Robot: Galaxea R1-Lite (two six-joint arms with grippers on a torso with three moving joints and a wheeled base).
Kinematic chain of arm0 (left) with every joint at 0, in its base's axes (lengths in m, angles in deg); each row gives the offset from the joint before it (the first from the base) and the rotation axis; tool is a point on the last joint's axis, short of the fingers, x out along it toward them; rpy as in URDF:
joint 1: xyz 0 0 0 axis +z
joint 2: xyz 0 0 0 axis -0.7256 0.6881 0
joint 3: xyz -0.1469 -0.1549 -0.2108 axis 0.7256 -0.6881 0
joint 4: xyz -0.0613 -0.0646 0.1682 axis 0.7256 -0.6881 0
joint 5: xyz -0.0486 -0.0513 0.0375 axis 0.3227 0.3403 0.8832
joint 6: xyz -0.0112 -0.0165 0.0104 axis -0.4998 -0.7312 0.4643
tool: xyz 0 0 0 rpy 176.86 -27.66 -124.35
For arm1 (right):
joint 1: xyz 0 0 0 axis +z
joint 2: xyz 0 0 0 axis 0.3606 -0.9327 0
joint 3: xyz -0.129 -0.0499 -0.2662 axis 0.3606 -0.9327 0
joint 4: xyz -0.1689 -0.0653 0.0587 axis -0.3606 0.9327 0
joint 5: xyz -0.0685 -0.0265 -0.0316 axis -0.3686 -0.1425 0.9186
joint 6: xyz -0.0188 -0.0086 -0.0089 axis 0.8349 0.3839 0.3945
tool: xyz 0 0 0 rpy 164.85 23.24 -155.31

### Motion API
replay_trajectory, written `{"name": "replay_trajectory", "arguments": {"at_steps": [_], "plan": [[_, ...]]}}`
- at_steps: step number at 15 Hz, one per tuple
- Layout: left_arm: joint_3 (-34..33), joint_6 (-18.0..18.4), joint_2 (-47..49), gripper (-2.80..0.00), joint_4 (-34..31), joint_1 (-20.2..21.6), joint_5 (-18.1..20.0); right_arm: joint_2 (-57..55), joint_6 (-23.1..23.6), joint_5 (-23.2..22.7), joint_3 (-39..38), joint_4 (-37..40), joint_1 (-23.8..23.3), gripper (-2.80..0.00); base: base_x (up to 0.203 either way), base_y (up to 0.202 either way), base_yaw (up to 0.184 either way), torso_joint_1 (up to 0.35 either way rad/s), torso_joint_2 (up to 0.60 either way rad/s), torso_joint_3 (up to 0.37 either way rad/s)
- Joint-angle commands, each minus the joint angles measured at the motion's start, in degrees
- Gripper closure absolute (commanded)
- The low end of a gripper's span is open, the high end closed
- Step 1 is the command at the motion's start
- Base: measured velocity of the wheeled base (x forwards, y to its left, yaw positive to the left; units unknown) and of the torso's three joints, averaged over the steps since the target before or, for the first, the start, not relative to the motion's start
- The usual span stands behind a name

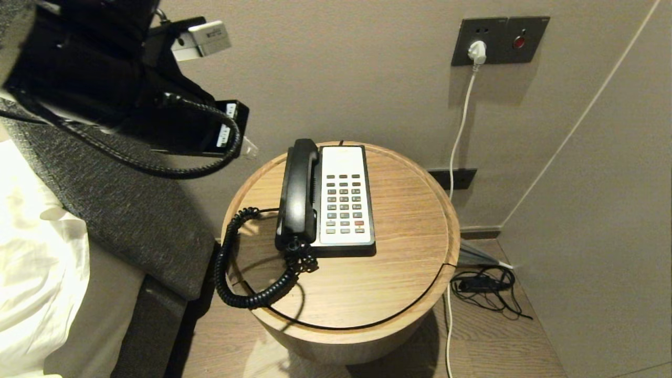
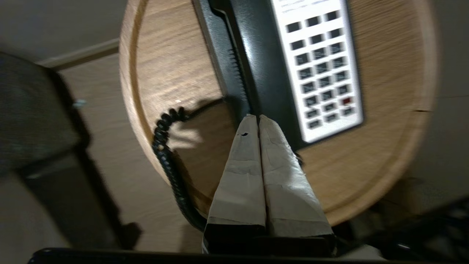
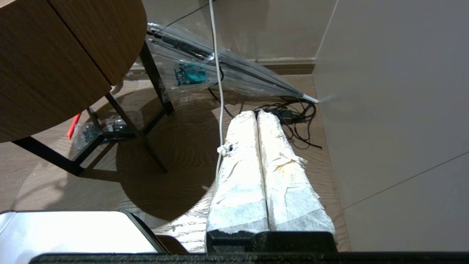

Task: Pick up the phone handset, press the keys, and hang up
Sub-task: Pick up the desk phone handset

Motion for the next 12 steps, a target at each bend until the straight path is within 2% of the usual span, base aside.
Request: {"name": "replay_trajectory", "arguments": {"at_steps": [1, 3, 5, 7, 12], "plan": [[0.29, 1.20, 3.38, 0.00, -0.05, -2.25, -3.69, -0.09, 0.03, 0.00, 0.00, -0.04, 0.01, 0.00, 0.000, 0.000, 0.000, 0.000, 0.00, 0.000], [0.63, 1.41, 5.09, 0.00, 0.75, -3.86, -6.29, -0.09, 0.03, 0.00, 0.00, -0.04, 0.01, 0.00, 0.000, 0.000, 0.000, 0.000, 0.00, 0.000], [0.65, 1.50, 5.91, 0.00, 4.10, -4.81, -6.40, -0.09, 0.03, 0.00, 0.00, 0.05, 0.01, 0.00, 0.000, 0.000, 0.000, 0.000, 0.00, 0.000], [0.65, 1.42, 6.75, 0.00, 4.30, -5.31, -7.10, -0.09, 0.03, 0.00, 0.00, -0.02, 0.01, 0.00, 0.000, 0.000, 0.000, 0.000, 0.00, 0.000], [0.65, 1.59, 8.37, 0.00, 5.68, -6.85, -12.18, -0.09, 0.03, 0.00, 0.00, 0.05, 0.01, 0.00, 0.000, 0.000, 0.000, 0.000, 0.00, 0.000]]}}
